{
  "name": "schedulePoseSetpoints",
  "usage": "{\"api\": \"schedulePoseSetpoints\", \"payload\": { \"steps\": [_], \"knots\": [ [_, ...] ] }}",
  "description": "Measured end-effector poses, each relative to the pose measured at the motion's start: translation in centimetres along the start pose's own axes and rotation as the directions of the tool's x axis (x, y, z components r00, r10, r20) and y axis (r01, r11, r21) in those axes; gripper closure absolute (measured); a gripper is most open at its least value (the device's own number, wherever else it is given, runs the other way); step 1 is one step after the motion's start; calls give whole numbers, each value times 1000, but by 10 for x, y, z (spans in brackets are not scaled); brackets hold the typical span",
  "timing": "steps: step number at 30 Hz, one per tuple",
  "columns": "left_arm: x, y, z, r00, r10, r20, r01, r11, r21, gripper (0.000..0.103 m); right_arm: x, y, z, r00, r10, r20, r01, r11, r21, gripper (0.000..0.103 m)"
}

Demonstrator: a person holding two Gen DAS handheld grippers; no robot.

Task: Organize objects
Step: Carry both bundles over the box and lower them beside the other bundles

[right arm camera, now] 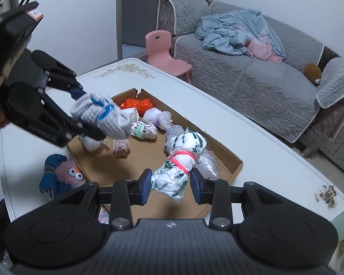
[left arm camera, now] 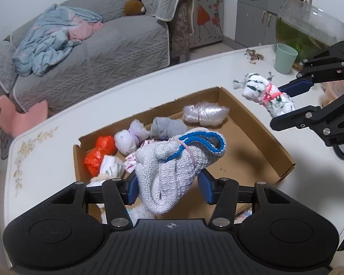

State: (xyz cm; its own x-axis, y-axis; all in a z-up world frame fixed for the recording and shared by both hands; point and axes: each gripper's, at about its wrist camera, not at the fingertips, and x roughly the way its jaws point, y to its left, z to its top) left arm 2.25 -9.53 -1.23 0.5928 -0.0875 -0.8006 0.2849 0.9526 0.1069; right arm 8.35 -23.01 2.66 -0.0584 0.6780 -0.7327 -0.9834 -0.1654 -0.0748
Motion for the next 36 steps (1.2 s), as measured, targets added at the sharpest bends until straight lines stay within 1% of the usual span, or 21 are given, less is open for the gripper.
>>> {"api": "schedulePoseSetpoints", "payload": {
  "steps": [8, 18, 24, 29, 32, 36],
  "knots": [
    [19, -6, -5, 999, 15, -35, -15, 1000, 20, 45, 19, 9, -2, 998, 19, -52, -21, 999, -37, 70],
    [42, -9, -6, 997, 13, -79, -12, 1000, 16, 44, 33, 6, -7, 994, 30, -102, -35, 998, -43, 70],
    [48, -14, -6, 996, -4, -87, 6, 1000, 16, 44, 37, 1, -10, 992, 31, -119, -36, 999, -41, 70],
    [57, -14, -3, 995, -26, -94, 25, 1000, -15, 44, 44, -1, -9, 992, 22, -127, -28, 999, -46, 70],
    [64, -16, 1, 995, -24, -100, 22, 1000, -22, 44, 51, -2, -7, 991, 19, -129, -25, 999, -46, 70],
    [73, -17, 11, 996, -20, -86, 18, 1000, -25, 44, 55, -6, -8, 991, 13, -131, -18, 999, -37, 70]
  ]
}}
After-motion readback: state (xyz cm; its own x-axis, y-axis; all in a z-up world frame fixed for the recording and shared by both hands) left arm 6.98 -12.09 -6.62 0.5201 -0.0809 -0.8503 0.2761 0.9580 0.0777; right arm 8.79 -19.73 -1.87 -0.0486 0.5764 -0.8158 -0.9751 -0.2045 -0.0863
